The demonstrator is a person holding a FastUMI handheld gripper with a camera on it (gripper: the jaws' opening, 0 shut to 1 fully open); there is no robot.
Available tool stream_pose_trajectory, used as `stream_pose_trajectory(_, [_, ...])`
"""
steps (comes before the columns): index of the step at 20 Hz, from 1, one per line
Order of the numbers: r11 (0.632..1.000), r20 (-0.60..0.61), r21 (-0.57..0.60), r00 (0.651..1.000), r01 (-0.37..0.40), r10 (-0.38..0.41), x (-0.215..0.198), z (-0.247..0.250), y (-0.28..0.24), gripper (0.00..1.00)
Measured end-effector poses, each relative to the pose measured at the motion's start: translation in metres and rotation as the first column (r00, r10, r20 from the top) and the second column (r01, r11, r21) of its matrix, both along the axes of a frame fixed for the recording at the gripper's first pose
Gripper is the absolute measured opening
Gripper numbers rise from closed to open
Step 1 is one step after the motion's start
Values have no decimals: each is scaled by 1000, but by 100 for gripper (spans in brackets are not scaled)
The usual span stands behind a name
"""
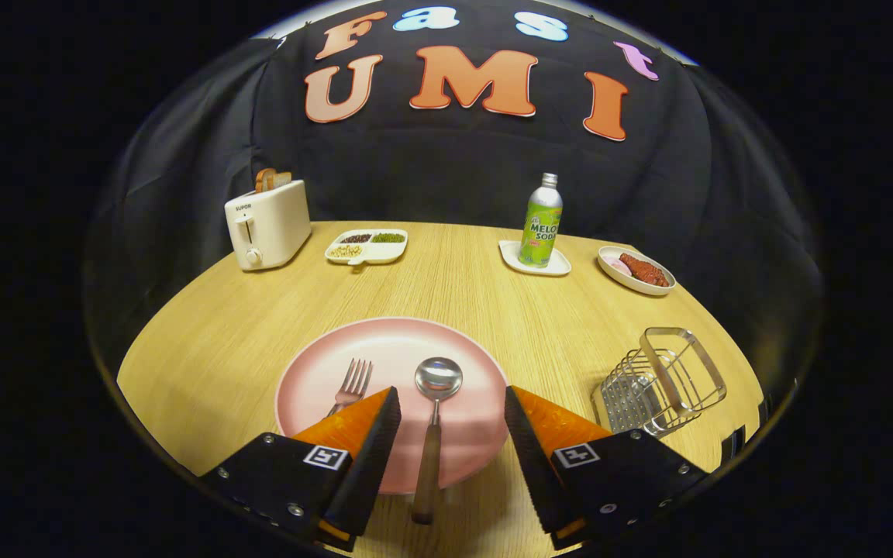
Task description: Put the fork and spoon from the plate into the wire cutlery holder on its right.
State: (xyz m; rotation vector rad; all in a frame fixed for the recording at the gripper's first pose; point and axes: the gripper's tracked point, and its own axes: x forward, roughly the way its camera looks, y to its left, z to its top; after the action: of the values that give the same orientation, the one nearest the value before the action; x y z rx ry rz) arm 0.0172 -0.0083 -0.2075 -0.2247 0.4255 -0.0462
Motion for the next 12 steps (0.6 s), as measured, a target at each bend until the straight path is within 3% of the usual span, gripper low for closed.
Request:
stream_pose_trajectory(6, [1000, -68, -2, 998, 10, -10, -1, -19, 2, 46])
stream_pose_trajectory(12, [1000, -126, 22, 992, 14, -11, -2, -35, 7, 30])
